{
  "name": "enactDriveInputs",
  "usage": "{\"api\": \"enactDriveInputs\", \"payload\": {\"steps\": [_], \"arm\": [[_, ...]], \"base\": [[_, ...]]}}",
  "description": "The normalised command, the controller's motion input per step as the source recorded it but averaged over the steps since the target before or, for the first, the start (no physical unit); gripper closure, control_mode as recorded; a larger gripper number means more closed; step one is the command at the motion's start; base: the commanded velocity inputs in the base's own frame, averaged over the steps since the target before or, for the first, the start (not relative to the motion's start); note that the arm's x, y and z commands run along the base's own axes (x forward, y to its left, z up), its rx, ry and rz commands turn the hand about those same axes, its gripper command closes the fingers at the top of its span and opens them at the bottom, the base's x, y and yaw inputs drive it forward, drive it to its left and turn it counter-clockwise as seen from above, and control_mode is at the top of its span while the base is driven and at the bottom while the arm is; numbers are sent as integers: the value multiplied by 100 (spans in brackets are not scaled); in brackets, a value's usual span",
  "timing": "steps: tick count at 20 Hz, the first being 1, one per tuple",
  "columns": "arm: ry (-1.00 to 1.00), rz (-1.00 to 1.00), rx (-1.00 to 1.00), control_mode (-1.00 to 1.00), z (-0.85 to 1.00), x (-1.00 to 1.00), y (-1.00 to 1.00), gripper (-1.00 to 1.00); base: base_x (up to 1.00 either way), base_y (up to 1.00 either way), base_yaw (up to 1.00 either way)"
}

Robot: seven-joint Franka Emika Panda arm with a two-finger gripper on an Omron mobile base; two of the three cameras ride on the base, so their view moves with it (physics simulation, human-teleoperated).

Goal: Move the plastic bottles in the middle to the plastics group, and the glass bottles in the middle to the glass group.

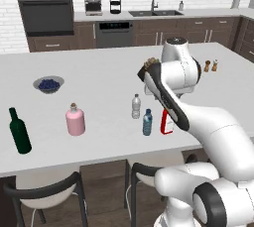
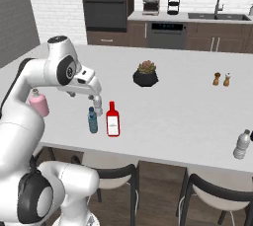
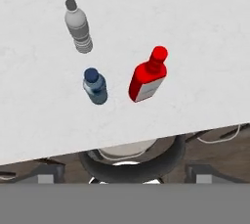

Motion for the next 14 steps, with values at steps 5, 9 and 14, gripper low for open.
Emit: {"api": "enactDriveInputs", "payload": {"steps": [5,9,14], "arm": [[-16,0,0,-100,-7,0,-43,-100],[-16,0,2,-100,0,0,-71,-100],[0,4,0,-100,0,11,-19,-100]], "base": [[0,0,0],[0,0,0],[0,0,0]]}}
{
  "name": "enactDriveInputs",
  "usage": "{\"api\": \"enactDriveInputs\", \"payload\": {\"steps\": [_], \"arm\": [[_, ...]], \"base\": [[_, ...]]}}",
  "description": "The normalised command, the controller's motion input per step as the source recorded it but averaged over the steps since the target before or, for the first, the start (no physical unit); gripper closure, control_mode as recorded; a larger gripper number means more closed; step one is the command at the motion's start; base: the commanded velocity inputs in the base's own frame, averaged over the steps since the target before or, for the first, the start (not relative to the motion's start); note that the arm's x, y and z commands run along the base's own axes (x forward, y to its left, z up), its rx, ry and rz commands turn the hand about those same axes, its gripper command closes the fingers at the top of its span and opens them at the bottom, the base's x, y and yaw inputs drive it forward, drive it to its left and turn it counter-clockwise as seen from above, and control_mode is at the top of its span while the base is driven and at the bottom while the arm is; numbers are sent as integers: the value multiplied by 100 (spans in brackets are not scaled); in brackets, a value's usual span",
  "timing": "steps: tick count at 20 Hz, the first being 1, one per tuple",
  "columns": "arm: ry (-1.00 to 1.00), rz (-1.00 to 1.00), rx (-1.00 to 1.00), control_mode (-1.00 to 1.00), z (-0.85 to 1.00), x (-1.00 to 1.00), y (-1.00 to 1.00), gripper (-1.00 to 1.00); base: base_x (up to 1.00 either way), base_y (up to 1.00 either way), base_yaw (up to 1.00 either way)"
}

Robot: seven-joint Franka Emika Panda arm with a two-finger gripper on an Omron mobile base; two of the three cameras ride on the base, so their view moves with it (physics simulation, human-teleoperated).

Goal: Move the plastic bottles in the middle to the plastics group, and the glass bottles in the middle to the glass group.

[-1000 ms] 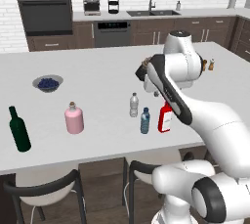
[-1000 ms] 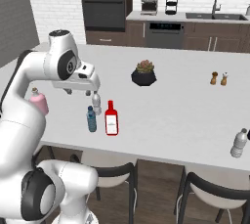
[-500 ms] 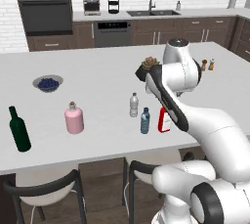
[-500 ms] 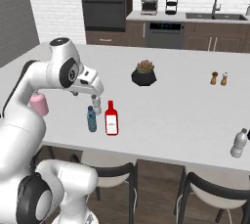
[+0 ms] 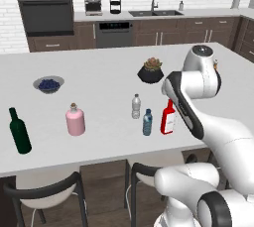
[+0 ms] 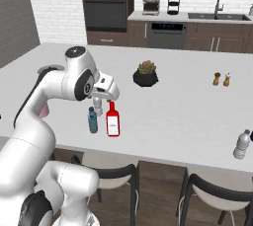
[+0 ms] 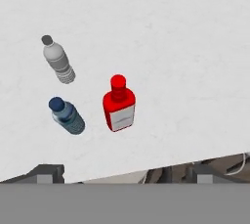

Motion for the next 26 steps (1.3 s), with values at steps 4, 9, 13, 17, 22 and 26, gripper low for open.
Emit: {"api": "enactDriveInputs", "payload": {"steps": [4,9,13,17,22,26], "arm": [[1,6,0,-100,0,15,-1,-100],[3,13,0,-100,-15,22,0,-100],[0,13,0,-100,-23,17,-3,-100],[0,7,0,-100,-23,22,-14,-100],[0,3,0,-100,-23,20,0,-100],[0,2,0,-100,-23,12,0,-100]], "base": [[0,0,0],[0,0,0],[0,0,0],[0,0,0],[0,0,0],[0,0,0]]}}
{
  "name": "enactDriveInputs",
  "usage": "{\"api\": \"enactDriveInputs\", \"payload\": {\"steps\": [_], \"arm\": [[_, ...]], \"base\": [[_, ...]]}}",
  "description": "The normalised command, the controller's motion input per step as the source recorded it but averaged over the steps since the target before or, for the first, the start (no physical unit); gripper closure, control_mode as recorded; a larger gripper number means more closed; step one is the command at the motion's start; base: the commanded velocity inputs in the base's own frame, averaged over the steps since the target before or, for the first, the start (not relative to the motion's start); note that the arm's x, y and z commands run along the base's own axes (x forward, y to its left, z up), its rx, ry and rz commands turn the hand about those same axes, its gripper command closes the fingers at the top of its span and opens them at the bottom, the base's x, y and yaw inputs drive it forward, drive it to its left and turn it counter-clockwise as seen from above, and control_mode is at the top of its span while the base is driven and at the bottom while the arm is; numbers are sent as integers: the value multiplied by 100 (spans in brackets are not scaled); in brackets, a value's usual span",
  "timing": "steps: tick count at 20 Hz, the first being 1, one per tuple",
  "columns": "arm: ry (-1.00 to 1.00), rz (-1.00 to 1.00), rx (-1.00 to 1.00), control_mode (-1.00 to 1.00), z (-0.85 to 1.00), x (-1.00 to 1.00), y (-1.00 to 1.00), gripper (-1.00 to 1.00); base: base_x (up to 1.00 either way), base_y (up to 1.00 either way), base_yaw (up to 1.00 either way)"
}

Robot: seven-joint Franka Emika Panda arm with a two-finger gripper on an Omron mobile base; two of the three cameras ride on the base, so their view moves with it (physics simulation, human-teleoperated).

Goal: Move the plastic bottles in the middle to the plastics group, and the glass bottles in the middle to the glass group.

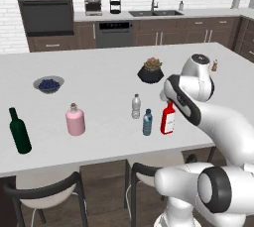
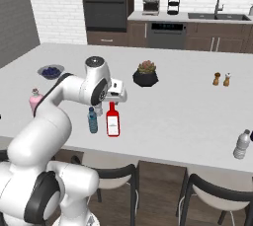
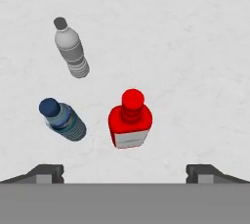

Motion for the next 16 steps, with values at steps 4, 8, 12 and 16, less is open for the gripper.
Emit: {"api": "enactDriveInputs", "payload": {"steps": [4,8,12,16], "arm": [[0,0,0,-100,-20,9,0,-100],[0,0,0,-100,-21,10,0,-100],[0,1,0,-100,-3,11,0,-100],[1,2,0,-100,0,26,0,-100]], "base": [[0,0,0],[0,0,0],[0,0,0],[0,0,0]]}}
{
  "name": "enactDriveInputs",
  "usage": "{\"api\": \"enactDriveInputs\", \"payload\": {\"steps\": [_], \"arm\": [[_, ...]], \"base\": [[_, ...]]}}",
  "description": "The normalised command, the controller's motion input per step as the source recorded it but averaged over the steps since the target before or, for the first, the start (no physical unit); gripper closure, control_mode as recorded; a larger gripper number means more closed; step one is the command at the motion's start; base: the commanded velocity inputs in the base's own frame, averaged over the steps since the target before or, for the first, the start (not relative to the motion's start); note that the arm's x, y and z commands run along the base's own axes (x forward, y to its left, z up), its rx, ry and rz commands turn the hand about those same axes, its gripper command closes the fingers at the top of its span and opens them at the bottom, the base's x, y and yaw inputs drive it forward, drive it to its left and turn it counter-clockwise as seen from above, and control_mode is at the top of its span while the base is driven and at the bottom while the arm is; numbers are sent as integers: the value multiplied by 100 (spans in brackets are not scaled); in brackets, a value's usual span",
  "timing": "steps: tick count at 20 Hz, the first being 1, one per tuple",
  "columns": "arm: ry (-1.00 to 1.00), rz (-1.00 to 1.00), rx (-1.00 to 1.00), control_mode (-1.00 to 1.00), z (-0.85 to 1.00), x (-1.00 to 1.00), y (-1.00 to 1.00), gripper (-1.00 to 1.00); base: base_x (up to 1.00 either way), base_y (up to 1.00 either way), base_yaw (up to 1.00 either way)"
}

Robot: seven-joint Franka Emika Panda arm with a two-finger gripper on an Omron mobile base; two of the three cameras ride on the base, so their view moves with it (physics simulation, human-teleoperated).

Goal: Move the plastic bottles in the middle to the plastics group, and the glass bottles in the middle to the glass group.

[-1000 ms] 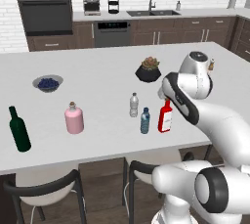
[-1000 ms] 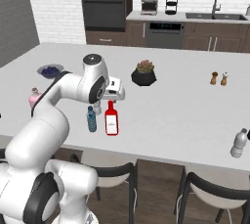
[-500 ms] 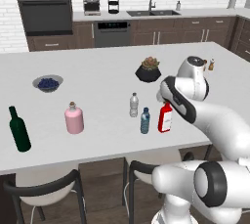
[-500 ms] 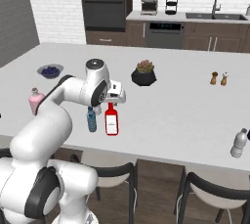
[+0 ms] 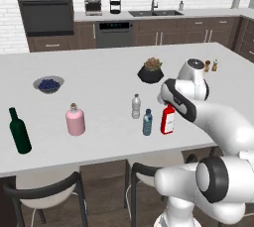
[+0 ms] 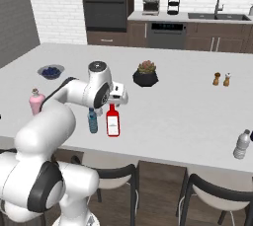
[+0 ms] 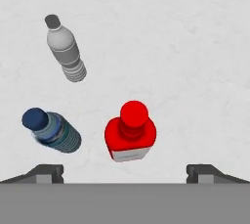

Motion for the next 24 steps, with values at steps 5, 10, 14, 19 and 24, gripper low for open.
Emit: {"api": "enactDriveInputs", "payload": {"steps": [5,10,14,19,24], "arm": [[2,1,0,-100,0,21,0,-100],[0,1,0,-100,-5,17,0,-100],[0,0,0,-100,-18,8,0,-100],[0,0,0,-100,-22,4,-4,-100],[0,0,0,-100,-7,13,-5,-100]], "base": [[0,0,0],[0,0,0],[0,0,0],[0,0,0],[0,0,0]]}}
